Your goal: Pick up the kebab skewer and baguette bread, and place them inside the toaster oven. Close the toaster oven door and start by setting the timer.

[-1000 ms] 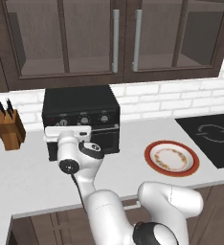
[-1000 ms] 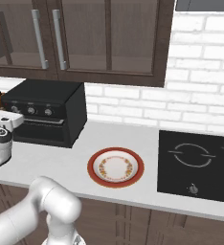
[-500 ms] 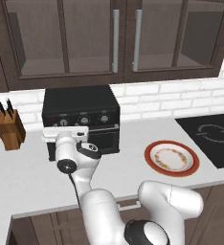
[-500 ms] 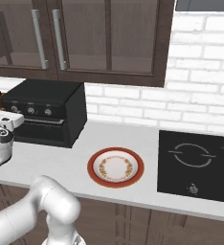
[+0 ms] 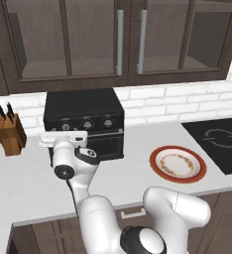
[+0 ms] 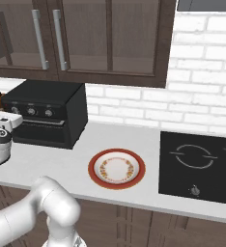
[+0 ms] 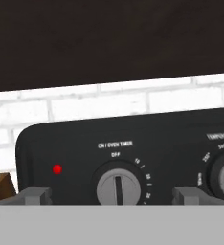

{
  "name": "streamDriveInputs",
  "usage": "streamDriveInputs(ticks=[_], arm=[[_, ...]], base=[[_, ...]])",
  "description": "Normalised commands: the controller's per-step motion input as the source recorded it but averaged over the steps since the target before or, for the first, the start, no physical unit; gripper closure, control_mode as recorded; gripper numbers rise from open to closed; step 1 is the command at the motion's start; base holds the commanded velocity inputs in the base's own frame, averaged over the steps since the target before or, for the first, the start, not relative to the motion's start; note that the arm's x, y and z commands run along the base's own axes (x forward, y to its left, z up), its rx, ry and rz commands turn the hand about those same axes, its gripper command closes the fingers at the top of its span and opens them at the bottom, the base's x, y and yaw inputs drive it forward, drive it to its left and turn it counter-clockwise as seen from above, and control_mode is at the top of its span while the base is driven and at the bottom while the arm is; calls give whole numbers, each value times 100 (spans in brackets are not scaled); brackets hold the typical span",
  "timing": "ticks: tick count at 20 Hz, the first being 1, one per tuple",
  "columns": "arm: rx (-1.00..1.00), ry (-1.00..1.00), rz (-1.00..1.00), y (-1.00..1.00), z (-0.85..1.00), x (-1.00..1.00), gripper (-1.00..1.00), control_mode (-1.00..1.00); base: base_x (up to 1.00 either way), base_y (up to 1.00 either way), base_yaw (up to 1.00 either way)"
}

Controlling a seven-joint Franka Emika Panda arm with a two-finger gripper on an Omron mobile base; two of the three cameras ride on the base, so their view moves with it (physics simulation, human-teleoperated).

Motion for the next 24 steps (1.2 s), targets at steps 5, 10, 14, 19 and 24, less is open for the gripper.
streamDriveInputs(ticks=[5,10,14,19,24], arm=[[0,0,0,0,-2,3,-100,-100],[0,0,0,0,-2,10,-100,-100],[0,0,0,0,-2,16,-100,-100],[0,0,0,0,-4,12,-100,-100],[0,0,0,0,-5,8,-100,-100]], base=[[0,0,0],[0,0,0],[0,0,0],[0,0,0],[0,0,0]])
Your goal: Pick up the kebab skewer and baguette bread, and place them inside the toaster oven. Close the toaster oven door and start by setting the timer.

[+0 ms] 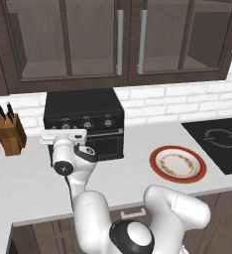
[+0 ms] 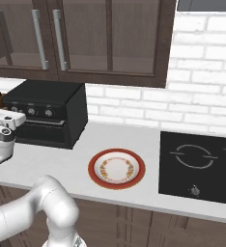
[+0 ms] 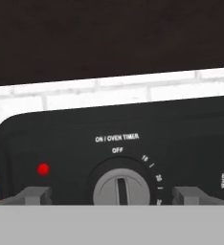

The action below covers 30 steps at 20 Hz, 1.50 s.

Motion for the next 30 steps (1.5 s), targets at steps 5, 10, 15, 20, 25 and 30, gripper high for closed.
streamDriveInputs(ticks=[5,10,15,20,25,30], arm=[[0,0,0,0,0,0,-100,-100],[0,0,0,0,0,0,-100,-100],[0,0,0,0,0,0,100,-100],[0,0,0,0,0,0,100,-100],[0,0,0,0,0,0,100,-100],[0,0,-3,3,0,0,100,-100]], base=[[0,0,0],[0,0,0],[0,0,0],[0,0,0],[0,0,0],[0,0,0]])
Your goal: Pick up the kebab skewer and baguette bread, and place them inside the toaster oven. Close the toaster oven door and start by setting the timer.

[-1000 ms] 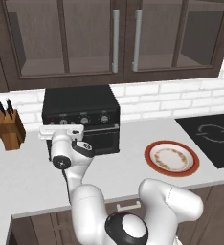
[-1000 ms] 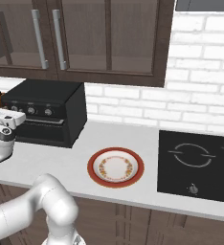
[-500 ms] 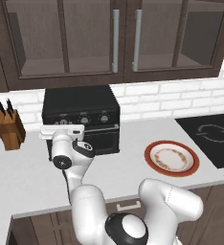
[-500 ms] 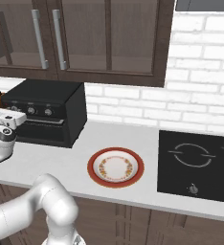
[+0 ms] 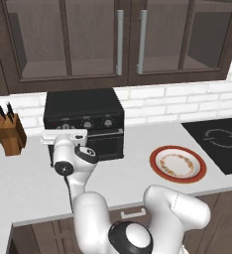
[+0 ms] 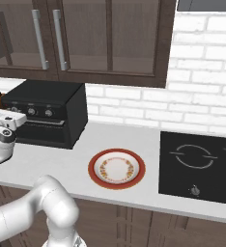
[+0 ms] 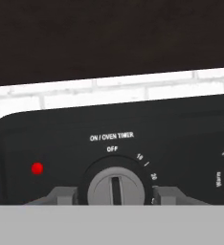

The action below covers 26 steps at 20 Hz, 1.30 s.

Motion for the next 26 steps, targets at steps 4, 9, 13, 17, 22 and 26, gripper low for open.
streamDriveInputs(ticks=[4,9,13,17,22,26], arm=[[0,0,-7,11,0,-2,100,-100],[0,0,-9,16,0,-1,100,-100],[0,0,-8,4,0,-1,100,-100],[0,0,-1,2,0,0,100,-100],[0,0,0,0,0,1,100,-100],[5,0,0,0,0,10,100,-100]], base=[[0,0,0],[0,0,0],[0,0,0],[0,0,0],[0,0,0],[0,0,0]])
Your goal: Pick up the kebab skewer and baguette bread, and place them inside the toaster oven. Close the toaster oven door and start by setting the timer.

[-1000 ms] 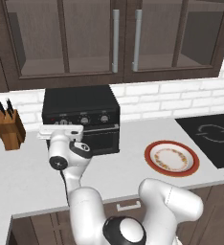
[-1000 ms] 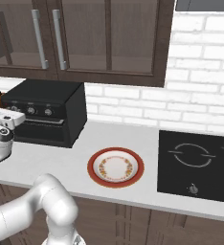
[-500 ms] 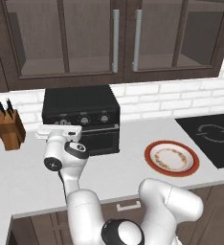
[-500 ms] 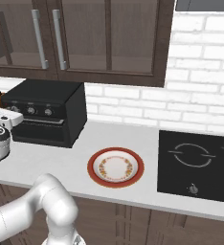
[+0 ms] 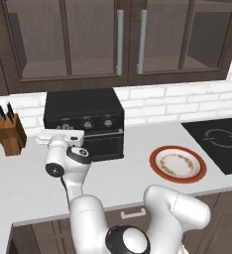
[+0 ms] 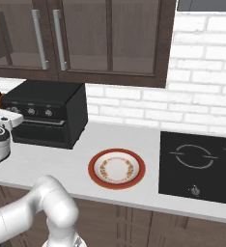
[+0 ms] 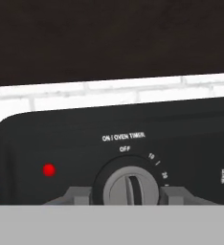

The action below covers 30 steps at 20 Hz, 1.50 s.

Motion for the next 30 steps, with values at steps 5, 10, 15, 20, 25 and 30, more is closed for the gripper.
streamDriveInputs(ticks=[5,10,15,20,25,30], arm=[[13,0,-2,0,-2,13,100,-100],[18,0,-2,0,-8,16,100,-100],[22,0,-1,0,-14,22,100,-100],[20,-4,0,0,-19,22,100,-100],[19,-10,0,0,-13,22,100,-100],[19,-13,0,-4,-12,18,100,-100]], base=[[0,0,0],[0,0,0],[0,0,0],[0,0,0],[0,0,0],[0,0,0]])
